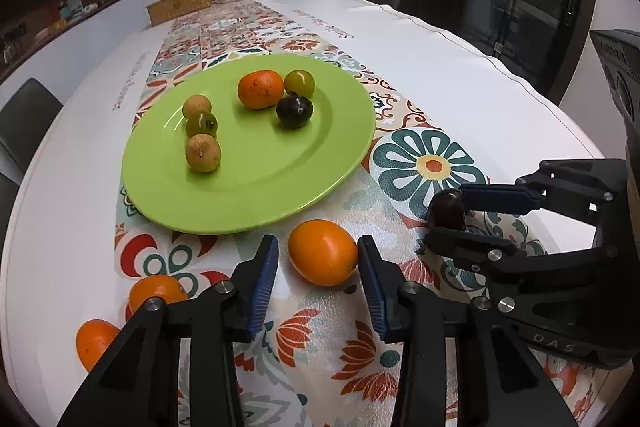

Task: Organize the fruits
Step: 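Close the left tool on the orange while the right tool grasps the plum, then carry the orange and the plum over the green plate with both tools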

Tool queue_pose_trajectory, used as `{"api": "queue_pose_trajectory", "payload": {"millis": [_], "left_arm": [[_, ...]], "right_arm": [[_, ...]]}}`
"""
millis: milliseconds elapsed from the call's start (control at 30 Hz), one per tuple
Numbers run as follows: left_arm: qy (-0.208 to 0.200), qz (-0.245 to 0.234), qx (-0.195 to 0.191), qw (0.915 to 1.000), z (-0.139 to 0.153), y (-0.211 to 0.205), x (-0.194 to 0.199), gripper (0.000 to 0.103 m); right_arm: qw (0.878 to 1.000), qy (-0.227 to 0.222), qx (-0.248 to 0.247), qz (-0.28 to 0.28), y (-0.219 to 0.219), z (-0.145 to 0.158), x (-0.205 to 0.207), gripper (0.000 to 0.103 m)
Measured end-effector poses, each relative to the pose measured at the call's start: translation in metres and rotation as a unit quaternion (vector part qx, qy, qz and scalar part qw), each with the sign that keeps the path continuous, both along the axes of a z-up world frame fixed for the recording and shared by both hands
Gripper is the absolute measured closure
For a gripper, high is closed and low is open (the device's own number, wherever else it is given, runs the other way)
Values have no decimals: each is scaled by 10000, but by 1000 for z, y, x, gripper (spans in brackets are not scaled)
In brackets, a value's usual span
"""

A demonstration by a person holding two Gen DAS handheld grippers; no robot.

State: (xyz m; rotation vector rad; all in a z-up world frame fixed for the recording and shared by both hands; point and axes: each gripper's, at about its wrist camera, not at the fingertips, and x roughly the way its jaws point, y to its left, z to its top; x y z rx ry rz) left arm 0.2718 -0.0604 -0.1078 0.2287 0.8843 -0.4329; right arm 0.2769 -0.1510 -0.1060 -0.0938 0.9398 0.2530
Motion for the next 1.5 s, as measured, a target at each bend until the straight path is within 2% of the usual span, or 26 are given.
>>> {"api": "queue_pose_trajectory", "payload": {"millis": [167,667,1100,1500], "left_arm": [[28,3,-30,10000,-1,-2,-1,67],[-194,244,-212,9993,23,6,-23,67],[-615,484,-371,9962,65,18,-46,67],[-925,647,-475,9925,98,31,-42,67]], "right_arm": [[10000,11,88,-13,-1,0,1,73],[9994,-156,278,-126,-5,16,-15,73],[9966,-691,441,-64,-2,60,-38,73],[9923,-1133,485,70,7,95,-34,73]]}}
